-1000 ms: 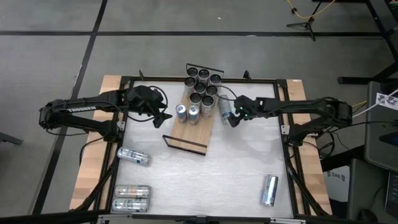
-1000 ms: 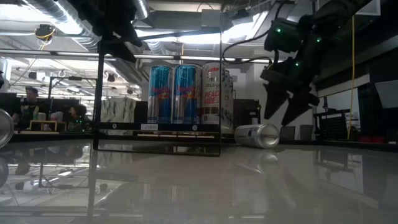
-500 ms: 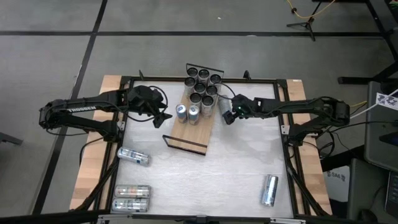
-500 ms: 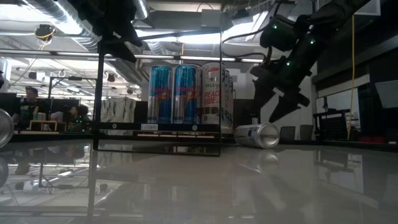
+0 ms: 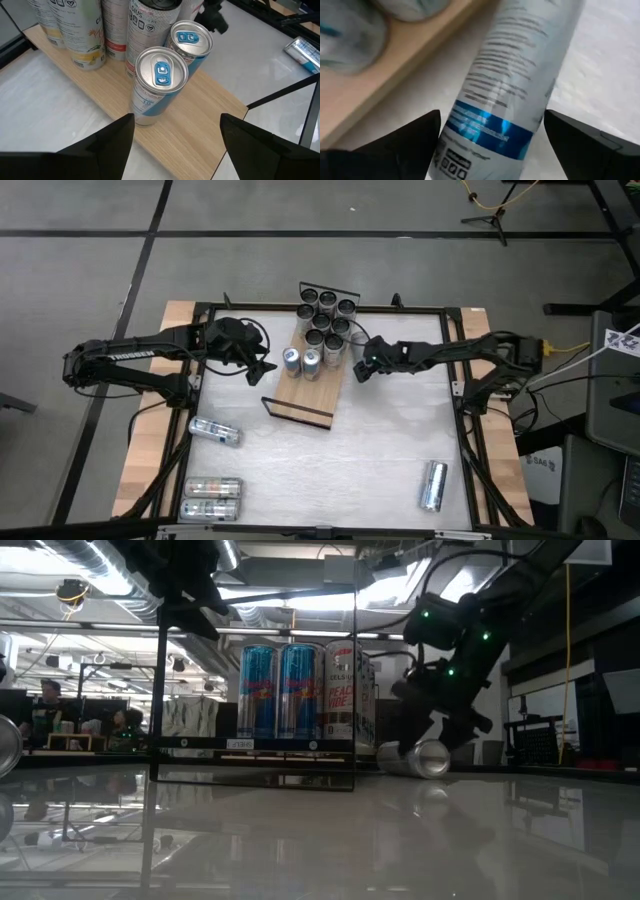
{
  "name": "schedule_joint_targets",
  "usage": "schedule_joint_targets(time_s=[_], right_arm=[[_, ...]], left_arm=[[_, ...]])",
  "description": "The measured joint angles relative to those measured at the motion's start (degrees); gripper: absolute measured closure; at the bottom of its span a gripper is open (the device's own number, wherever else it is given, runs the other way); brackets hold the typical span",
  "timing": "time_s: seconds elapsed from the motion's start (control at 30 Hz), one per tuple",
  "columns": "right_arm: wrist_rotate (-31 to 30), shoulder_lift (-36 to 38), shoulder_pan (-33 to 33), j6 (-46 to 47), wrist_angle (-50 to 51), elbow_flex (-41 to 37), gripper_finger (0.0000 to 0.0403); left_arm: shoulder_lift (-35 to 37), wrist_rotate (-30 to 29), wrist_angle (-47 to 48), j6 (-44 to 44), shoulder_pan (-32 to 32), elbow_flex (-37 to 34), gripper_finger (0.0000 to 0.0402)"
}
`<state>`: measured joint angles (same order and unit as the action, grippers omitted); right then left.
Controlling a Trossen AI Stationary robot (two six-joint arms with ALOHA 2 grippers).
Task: Place canned beverage on shelf
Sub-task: Put the top right blue soda can on the shelf
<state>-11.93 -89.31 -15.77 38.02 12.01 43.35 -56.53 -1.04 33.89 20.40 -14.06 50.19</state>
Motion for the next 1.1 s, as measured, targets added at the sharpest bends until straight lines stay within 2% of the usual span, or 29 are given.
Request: schedule_joint_targets(time_s=[0.2,0.7,0.8,1.0,1.1], right_arm=[[-1.17,-2.44,-0.01,1.11,0.37,0.00,0.0052],[-0.98,-2.85,-0.02,1.20,3.97,0.00,0.0053],[-0.97,-2.83,0.00,1.18,4.51,0.00,0.0071],[-1.02,-2.83,-0.02,1.05,4.63,0.00,0.0145],[-0.98,-2.79,-0.02,0.82,4.76,0.00,0.0153]], left_arm=[[0.00,0.02,0.00,0.00,0.00,0.00,0.0115],[0.00,0.00,0.00,0.00,0.00,0.00,0.0115],[0.00,0.00,-0.02,0.00,0.00,0.00,0.0115],[0.00,0.00,-0.02,0.00,0.00,0.00,0.0115],[0.00,0.00,0.00,0.00,0.00,0.00,0.0115]])
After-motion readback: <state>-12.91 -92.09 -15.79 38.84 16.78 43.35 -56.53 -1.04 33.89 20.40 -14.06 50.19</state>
